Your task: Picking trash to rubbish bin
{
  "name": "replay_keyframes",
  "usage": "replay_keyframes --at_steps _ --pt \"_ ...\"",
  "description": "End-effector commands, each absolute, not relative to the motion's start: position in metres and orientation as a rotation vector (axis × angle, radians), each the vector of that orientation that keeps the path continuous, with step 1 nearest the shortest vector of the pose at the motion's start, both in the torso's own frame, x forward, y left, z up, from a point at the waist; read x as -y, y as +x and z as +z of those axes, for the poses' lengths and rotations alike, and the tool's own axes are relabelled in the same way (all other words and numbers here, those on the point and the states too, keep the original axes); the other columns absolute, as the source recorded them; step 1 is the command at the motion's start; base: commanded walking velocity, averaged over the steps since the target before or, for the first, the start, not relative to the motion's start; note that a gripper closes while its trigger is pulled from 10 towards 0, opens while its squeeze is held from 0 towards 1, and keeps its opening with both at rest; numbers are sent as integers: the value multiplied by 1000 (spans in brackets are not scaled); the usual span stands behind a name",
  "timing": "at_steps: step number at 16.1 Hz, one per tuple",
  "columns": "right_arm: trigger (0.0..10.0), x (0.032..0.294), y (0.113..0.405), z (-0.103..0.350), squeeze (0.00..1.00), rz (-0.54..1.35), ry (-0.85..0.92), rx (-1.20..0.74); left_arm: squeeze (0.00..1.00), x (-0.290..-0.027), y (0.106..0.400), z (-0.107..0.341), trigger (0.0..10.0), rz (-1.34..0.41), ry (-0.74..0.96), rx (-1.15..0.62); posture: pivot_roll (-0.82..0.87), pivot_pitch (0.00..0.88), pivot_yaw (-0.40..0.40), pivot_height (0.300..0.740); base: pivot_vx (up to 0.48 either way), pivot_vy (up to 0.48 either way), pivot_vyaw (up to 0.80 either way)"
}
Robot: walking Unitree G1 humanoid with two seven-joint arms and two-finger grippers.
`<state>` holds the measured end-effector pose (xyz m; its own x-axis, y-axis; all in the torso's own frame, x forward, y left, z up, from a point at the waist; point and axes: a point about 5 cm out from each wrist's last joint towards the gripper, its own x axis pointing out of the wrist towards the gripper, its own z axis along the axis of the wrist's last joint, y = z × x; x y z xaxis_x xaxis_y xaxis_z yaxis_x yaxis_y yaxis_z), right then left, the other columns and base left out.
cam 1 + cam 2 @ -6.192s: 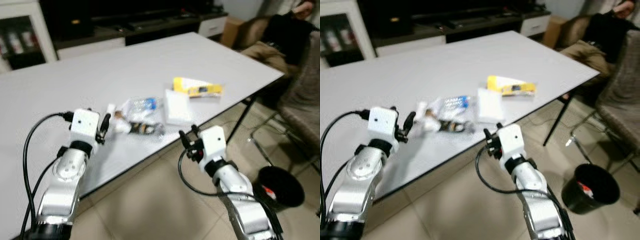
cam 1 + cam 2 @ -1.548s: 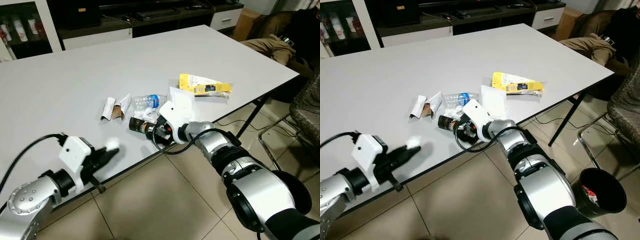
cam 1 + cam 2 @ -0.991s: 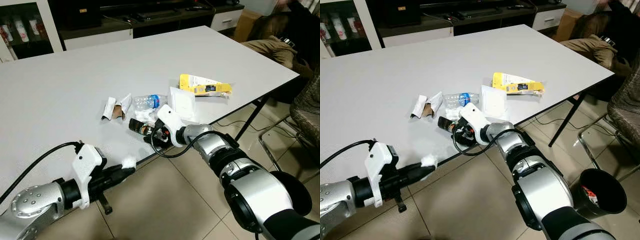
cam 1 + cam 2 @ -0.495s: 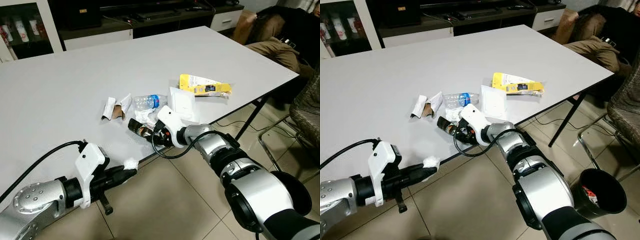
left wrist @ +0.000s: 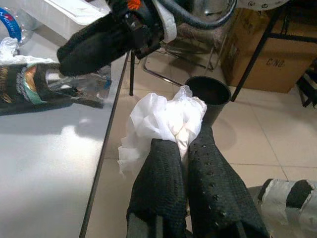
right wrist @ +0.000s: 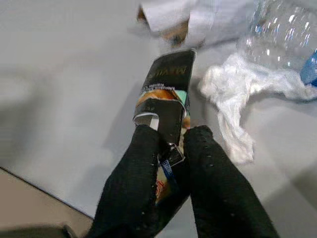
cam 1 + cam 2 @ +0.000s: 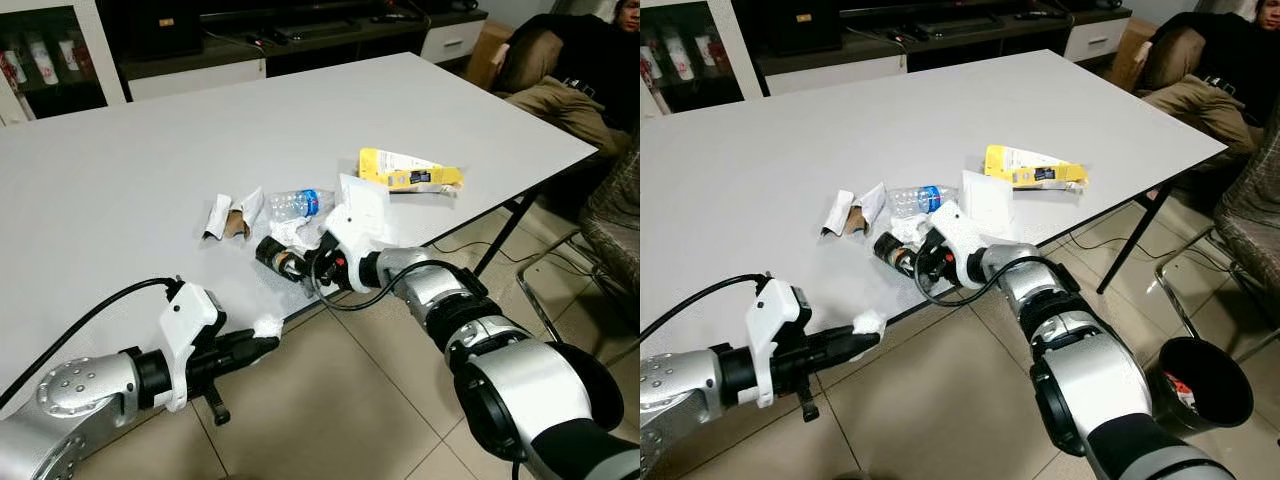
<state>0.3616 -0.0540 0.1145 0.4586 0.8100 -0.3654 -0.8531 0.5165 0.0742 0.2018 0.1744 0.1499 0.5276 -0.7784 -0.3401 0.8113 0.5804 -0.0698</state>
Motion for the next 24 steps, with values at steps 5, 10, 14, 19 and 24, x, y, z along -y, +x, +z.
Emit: replay_keyframes --at_steps 5,10,14,19,24 --pt "0 71 372 148 0 1058 144 -189 0 -171 205 150 0 -964 91 -344 133 0 -61 740 0 0 0" --pt "0 83 372 169 0 1054 456 -20 0 -167 211 146 0 -920 71 -322 109 0 -59 740 0 0 0" --pt "0 103 356 189 0 964 537 142 0 -160 234 140 0 -725 26 -239 88 0 -65 740 0 0 0" --pt "10000 130 325 182 0 462 274 285 0 -159 267 131 10000 -318 -3 -186 17 0 -17 740 0 0 0" --pt "10000 140 288 153 0 189 73 231 0 -144 276 139 10000 -244 -35 -117 2 0 -5 740 0 0 -320"
